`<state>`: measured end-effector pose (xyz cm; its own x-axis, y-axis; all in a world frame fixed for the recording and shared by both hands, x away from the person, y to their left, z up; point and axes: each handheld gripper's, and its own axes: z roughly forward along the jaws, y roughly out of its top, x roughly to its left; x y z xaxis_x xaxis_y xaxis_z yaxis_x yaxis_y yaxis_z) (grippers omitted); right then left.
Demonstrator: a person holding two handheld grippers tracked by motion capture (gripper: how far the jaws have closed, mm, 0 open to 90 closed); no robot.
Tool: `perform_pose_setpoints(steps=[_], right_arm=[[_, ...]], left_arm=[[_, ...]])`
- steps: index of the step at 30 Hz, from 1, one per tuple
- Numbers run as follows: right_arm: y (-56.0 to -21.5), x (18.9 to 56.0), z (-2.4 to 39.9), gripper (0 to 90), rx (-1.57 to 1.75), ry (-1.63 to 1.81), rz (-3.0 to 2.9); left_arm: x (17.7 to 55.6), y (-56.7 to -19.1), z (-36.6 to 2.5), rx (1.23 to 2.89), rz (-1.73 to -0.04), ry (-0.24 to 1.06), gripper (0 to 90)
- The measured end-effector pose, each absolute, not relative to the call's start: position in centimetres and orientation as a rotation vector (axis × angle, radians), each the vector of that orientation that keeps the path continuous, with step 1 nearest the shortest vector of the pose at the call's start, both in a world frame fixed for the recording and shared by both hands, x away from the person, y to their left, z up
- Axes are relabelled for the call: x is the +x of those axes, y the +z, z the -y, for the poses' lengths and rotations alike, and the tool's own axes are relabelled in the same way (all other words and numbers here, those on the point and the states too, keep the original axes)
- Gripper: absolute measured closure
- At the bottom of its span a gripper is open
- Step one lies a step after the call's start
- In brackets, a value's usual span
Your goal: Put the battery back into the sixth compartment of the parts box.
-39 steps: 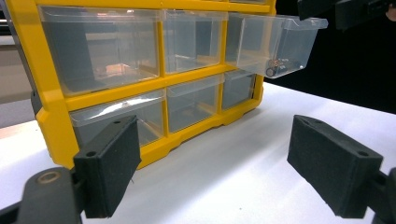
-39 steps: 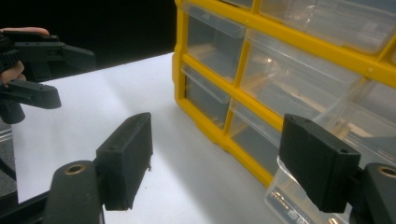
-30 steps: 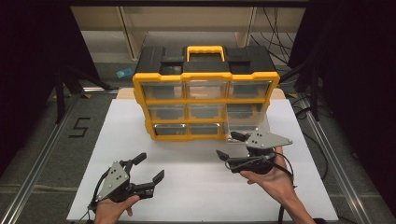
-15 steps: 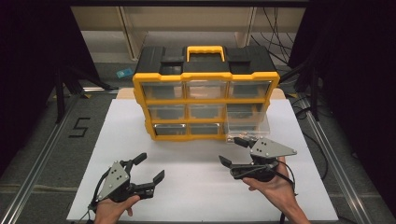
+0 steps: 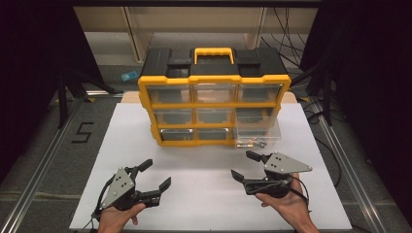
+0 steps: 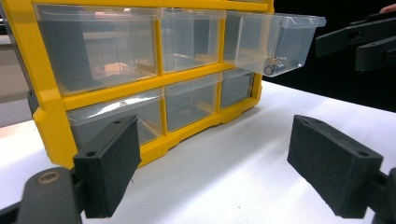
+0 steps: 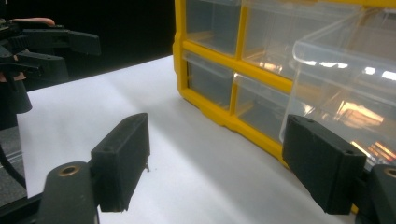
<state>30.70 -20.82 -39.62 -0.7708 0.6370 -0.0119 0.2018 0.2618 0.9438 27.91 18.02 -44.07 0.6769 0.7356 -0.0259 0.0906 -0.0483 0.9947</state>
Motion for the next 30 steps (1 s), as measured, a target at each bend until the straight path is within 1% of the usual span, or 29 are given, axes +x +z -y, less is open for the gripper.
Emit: perform_pose_setpoints(steps=[11,30], right_arm=[[-40.8,30.3,21.9,23.7,0.827,1.554,-2.134],[-42.5,29.2,23.2,21.4,0.889,1.515,-2.116]], left_arm=[[27.9,-44.1,-18.0,1.567,-0.706,0.6,16.4],[27.9,-44.1,-18.1,1.574,-0.698,0.598,16.4]])
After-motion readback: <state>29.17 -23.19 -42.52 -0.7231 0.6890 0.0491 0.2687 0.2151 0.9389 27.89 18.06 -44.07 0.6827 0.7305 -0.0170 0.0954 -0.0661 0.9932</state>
